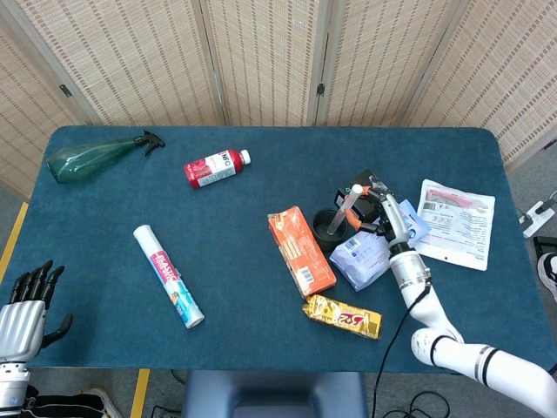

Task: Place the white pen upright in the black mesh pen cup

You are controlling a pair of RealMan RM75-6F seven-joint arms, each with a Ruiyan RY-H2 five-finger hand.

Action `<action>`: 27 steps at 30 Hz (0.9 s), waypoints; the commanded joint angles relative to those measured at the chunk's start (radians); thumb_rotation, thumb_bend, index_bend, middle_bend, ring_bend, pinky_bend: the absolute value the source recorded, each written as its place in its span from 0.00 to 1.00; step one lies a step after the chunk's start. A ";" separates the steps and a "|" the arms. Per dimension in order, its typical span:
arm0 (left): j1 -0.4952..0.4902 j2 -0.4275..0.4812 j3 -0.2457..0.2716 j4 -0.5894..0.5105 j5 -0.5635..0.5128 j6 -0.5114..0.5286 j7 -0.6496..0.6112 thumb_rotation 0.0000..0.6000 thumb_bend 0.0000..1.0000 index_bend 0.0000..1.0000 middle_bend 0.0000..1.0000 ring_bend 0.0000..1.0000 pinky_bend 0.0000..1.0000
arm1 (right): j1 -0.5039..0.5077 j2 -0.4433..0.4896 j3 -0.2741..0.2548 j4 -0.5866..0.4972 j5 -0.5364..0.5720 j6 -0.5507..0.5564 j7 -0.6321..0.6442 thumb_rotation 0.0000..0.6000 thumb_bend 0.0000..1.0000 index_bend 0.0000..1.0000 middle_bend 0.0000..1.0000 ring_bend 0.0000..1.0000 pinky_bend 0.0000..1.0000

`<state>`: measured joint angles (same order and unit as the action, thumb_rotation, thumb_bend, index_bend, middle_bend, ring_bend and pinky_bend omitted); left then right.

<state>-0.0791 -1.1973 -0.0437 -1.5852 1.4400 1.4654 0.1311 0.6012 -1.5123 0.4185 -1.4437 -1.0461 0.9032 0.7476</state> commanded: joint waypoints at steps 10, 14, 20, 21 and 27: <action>0.003 -0.001 0.002 0.005 -0.002 0.002 -0.006 1.00 0.39 0.12 0.04 0.05 0.09 | 0.016 -0.097 -0.029 0.144 -0.029 -0.038 0.002 1.00 0.46 0.62 0.41 0.18 0.14; 0.005 0.000 0.002 0.005 -0.001 0.004 -0.007 1.00 0.39 0.12 0.04 0.05 0.09 | 0.009 -0.069 -0.052 0.149 -0.095 -0.046 0.009 1.00 0.44 0.34 0.26 0.07 0.07; 0.002 -0.001 0.002 0.002 0.004 0.004 -0.004 1.00 0.39 0.12 0.04 0.05 0.09 | -0.011 -0.017 -0.071 0.133 -0.166 -0.007 -0.002 1.00 0.31 0.00 0.10 0.00 0.03; 0.002 -0.001 0.001 0.001 0.004 0.005 -0.003 1.00 0.39 0.12 0.04 0.05 0.09 | -0.017 -0.004 -0.071 0.123 -0.177 0.007 -0.004 1.00 0.31 0.00 0.09 0.00 0.02; 0.002 0.001 0.000 -0.001 0.007 0.007 -0.005 1.00 0.39 0.12 0.04 0.05 0.09 | -0.075 0.090 -0.085 0.042 -0.240 0.119 -0.062 1.00 0.31 0.00 0.08 0.00 0.02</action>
<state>-0.0776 -1.1960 -0.0432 -1.5866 1.4472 1.4723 0.1265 0.5537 -1.4599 0.3429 -1.3674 -1.2584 0.9786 0.7194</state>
